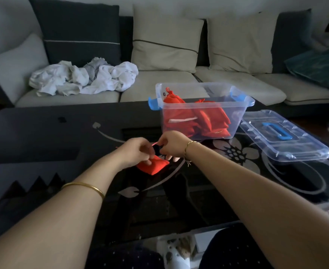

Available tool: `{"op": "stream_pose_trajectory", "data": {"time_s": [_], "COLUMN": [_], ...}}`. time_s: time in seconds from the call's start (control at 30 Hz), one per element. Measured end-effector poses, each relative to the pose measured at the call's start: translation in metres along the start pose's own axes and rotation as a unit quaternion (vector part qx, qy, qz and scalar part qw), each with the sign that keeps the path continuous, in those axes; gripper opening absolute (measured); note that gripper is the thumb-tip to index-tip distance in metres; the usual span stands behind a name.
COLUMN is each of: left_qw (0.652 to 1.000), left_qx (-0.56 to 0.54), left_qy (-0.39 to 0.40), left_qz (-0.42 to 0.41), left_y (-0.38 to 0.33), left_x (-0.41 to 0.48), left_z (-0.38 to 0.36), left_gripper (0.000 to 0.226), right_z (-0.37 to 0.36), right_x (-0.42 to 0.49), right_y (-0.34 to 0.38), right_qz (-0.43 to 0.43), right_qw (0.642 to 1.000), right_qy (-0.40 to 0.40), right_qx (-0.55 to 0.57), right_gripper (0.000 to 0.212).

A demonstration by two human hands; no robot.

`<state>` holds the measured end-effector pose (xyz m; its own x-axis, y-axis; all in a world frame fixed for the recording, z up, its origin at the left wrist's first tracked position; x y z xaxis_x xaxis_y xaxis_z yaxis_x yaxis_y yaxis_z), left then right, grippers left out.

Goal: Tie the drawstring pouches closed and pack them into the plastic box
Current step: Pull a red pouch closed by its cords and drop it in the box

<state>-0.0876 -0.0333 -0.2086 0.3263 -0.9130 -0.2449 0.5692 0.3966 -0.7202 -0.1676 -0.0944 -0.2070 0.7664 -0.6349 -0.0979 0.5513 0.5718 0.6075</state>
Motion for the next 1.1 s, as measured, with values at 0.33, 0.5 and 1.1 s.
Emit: {"op": "stream_pose_trajectory", "data": {"time_s": [0.33, 0.5, 1.1], "left_qw": [0.976, 0.989, 0.989], "left_qx": [0.165, 0.099, 0.069], "left_qy": [-0.096, -0.097, -0.074], "left_qz": [0.104, 0.05, -0.107], "left_y": [0.034, 0.02, -0.043], "left_x": [0.019, 0.016, -0.035], "left_z": [0.01, 0.013, 0.018], "left_gripper": [0.036, 0.006, 0.005], "right_z": [-0.021, -0.014, 0.0], "right_x": [0.001, -0.004, -0.032], "right_y": [-0.013, -0.015, -0.005], "right_qz": [-0.034, -0.038, 0.018], "right_qw": [0.998, 0.997, 0.988], "right_qy": [0.041, 0.01, -0.014], "right_qx": [0.036, 0.068, 0.155], "right_gripper": [0.013, 0.02, 0.025]}}
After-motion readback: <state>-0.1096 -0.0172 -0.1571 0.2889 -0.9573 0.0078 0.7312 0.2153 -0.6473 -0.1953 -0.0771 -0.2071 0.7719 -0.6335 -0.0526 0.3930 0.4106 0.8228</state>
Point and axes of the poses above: each hand's wrist, its own x-axis towards the middle knuckle, its own z-axis out of the back of the hand, y = z × x, the point moved 10 cm from there along x, towards the middle knuckle, and after that the axes turned 10 degrees about z, right-handed, at the moved point
